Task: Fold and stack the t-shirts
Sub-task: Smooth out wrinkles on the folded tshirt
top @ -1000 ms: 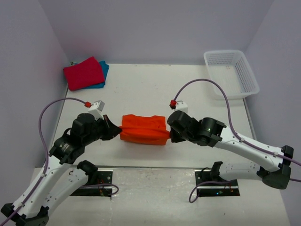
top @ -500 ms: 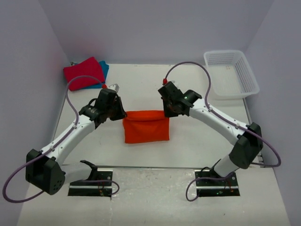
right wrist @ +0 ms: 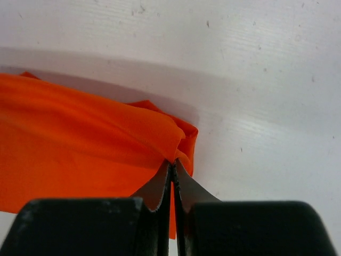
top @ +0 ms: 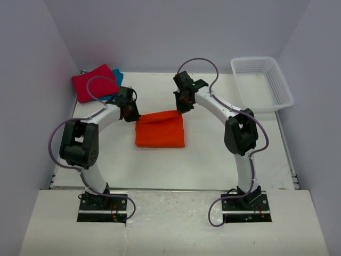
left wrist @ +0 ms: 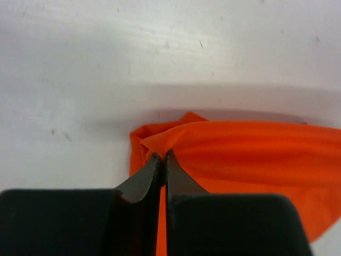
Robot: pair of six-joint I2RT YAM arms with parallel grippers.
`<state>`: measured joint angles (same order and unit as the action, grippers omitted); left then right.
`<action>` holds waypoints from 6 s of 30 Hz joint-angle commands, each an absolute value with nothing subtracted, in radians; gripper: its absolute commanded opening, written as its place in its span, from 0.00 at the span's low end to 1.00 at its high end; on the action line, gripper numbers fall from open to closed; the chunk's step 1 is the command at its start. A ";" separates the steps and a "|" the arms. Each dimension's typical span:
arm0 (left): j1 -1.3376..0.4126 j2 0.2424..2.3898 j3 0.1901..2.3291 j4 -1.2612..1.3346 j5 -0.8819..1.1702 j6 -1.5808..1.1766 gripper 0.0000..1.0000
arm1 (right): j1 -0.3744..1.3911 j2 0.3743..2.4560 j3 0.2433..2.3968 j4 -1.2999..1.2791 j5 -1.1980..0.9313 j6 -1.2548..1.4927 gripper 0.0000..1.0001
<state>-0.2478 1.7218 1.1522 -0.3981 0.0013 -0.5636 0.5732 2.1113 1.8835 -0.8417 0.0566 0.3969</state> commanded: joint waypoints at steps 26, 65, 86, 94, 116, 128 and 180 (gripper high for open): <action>-0.284 1.589 1.115 -0.137 0.243 -0.532 0.01 | 0.526 1.957 1.787 -0.752 -0.272 0.321 0.00; -0.146 2.047 1.171 0.189 0.699 -0.621 0.00 | 0.577 2.105 1.276 -0.379 -0.531 0.628 0.00; -0.347 1.431 0.812 0.038 0.489 -0.664 0.00 | 0.598 1.862 1.475 -0.554 -0.452 0.566 0.00; -0.350 1.439 0.675 0.058 0.483 -0.637 0.00 | 0.522 2.083 1.629 -0.574 -0.610 0.587 0.00; -0.357 1.258 0.400 -0.123 0.302 -0.709 0.00 | 0.477 2.190 1.483 -0.597 -0.396 0.650 0.00; -0.360 1.226 0.374 -0.133 0.305 -0.680 0.00 | 0.471 2.149 1.437 -0.551 -0.411 0.637 0.00; -0.359 1.428 0.870 -0.371 -0.023 -0.522 0.00 | 0.526 1.540 1.066 -0.521 -0.298 0.592 0.00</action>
